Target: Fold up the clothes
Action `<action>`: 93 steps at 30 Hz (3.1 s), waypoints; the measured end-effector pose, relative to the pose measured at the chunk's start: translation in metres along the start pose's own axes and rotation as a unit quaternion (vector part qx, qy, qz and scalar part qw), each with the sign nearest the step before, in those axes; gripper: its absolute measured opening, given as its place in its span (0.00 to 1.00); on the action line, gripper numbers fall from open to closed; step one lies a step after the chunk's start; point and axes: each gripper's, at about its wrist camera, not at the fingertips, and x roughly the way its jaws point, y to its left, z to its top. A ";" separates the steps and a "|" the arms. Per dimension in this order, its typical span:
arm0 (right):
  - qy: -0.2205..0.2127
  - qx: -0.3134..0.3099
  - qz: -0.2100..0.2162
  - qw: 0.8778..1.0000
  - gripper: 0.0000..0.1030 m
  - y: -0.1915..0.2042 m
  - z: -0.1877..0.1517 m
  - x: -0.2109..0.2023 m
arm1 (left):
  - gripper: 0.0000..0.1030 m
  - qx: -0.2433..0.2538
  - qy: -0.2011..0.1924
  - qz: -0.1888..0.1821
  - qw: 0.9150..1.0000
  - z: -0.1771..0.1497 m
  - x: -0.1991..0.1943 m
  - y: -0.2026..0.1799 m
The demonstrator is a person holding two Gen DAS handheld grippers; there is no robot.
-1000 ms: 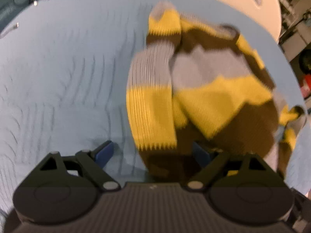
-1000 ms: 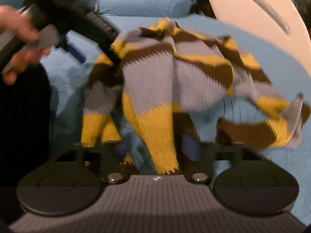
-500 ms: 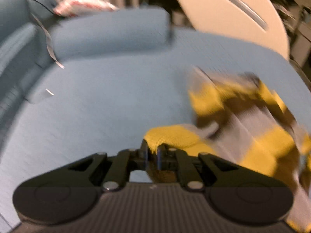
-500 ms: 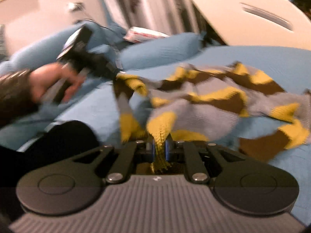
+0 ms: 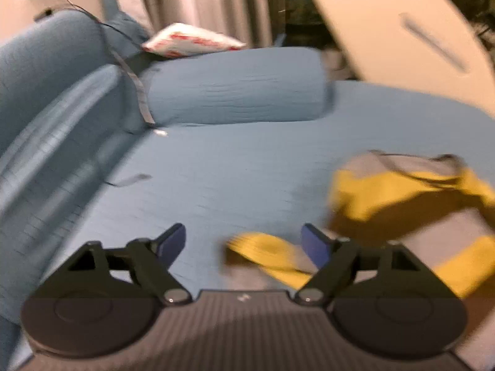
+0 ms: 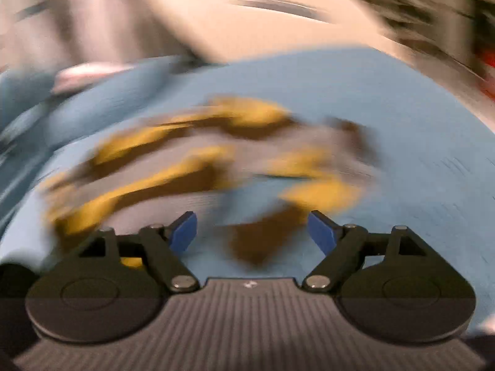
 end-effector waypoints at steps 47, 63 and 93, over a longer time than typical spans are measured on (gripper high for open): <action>0.146 -0.262 -0.035 0.953 0.63 0.184 0.199 0.310 | 1.00 -0.001 0.026 -0.054 0.998 -0.042 0.135 -0.110; 0.052 -0.270 -0.141 0.951 0.18 0.153 0.262 0.295 | 1.00 0.006 0.018 -0.018 1.000 -0.044 0.151 -0.111; -0.045 -0.545 0.178 0.818 0.03 0.216 -0.111 -0.032 | 1.00 -0.204 0.042 -0.182 0.961 -0.059 0.099 -0.033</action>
